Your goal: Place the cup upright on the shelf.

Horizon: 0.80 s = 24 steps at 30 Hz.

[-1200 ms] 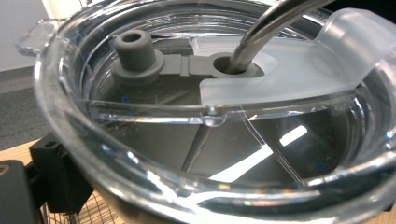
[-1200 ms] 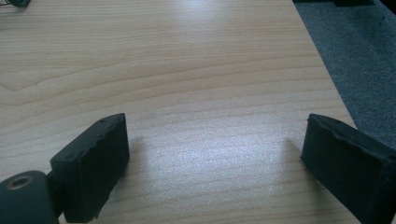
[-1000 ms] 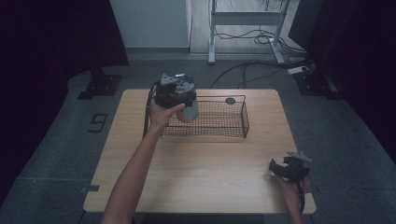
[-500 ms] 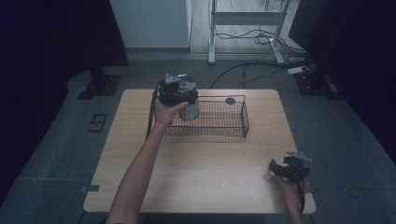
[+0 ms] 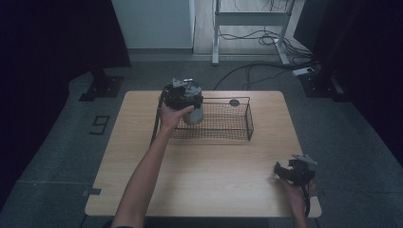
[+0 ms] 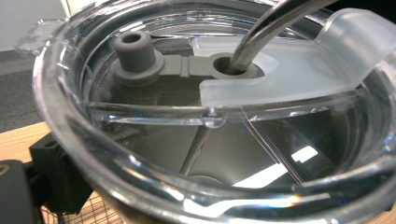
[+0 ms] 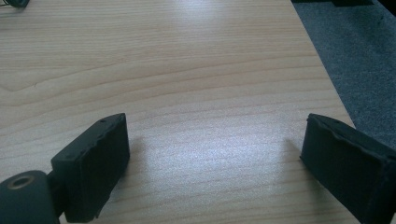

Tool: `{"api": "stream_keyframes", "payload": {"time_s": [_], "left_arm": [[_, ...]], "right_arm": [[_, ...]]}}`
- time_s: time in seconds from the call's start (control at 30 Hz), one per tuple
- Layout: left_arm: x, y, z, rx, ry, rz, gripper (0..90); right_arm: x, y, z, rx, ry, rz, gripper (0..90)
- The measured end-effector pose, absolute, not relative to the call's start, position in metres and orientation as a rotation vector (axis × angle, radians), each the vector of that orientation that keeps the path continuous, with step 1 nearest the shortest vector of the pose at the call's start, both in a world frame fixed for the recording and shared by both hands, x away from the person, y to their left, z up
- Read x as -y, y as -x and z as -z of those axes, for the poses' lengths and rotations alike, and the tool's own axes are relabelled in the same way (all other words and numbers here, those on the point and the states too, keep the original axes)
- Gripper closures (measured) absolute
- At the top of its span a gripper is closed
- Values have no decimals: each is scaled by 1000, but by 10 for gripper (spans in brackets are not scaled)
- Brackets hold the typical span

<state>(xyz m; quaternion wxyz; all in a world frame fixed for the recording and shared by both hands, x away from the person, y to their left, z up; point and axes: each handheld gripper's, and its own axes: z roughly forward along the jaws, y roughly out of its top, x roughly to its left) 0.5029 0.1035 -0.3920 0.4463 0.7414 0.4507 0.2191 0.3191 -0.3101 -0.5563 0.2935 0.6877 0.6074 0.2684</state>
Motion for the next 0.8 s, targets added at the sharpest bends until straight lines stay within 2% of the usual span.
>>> {"api": "stream_keyframes", "payload": {"time_s": [0.8], "left_arm": [[-98, -515, 444, -1185, -1891, -506, 41]], "right_arm": [[310, -319, 556, -1615, -1832, -715, 80]]}}
